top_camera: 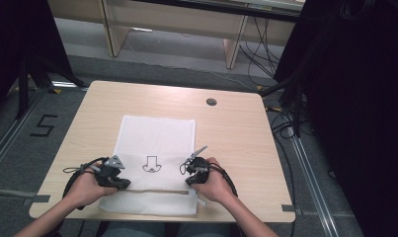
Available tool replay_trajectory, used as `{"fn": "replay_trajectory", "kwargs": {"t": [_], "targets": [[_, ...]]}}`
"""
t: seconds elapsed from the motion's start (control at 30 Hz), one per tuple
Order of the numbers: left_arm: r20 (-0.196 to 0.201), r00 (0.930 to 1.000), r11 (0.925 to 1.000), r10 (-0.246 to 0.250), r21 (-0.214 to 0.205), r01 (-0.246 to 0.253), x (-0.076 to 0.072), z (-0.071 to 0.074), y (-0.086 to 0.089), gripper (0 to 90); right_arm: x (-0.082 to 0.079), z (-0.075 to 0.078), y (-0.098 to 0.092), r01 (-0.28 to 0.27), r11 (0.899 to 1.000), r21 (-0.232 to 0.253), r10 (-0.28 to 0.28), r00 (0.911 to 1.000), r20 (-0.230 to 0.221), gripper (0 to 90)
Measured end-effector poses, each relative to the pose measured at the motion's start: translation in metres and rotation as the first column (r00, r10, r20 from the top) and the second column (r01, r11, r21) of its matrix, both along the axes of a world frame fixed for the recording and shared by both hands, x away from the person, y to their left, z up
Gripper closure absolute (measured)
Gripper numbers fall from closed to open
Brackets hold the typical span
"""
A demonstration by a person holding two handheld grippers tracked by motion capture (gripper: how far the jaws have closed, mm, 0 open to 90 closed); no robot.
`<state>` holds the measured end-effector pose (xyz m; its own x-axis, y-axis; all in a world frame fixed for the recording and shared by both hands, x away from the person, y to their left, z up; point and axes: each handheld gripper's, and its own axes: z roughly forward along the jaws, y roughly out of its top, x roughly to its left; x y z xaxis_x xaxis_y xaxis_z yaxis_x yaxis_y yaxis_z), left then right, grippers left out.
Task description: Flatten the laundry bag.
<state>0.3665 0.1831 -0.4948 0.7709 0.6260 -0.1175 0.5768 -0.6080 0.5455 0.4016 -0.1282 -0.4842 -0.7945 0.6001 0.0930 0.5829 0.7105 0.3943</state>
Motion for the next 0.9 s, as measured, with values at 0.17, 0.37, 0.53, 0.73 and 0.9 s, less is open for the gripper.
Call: {"fn": "replay_trajectory", "kwargs": {"t": [0.17,0.37,0.53,0.73,0.9], "targets": [[-0.002,0.9995,0.9992,-0.032,0.024,0.032,0.004,-0.001,-0.007,88.5,-0.001,0.001,-0.007,0.009,1.000,-0.005,-0.009,1.0000,-0.002,90.0],[0.003,0.9991,0.9990,-0.041,0.019,0.041,0.007,-0.002,-0.019,88.5,-0.001,0.002,-0.016,0.036,0.999,-0.019,-0.036,0.9993,-0.010,90.0],[0.009,0.9984,0.9984,-0.055,0.016,0.055,0.009,-0.002,-0.029,88.5,0.000,0.002,-0.025,0.065,0.998,-0.027,-0.065,0.9977,-0.020,90.0],[0.009,0.9978,0.9977,-0.065,0.019,0.065,0.013,-0.001,-0.042,88.4,0.000,0.003,-0.038,0.082,0.996,-0.041,-0.083,0.9966,-0.005,90.0],[0.015,0.9980,0.9981,-0.062,0.005,0.062,0.015,-0.002,-0.053,88.4,-0.001,0.003,-0.047,0.109,0.993,-0.043,-0.109,0.9940,-0.007,90.0]]}}
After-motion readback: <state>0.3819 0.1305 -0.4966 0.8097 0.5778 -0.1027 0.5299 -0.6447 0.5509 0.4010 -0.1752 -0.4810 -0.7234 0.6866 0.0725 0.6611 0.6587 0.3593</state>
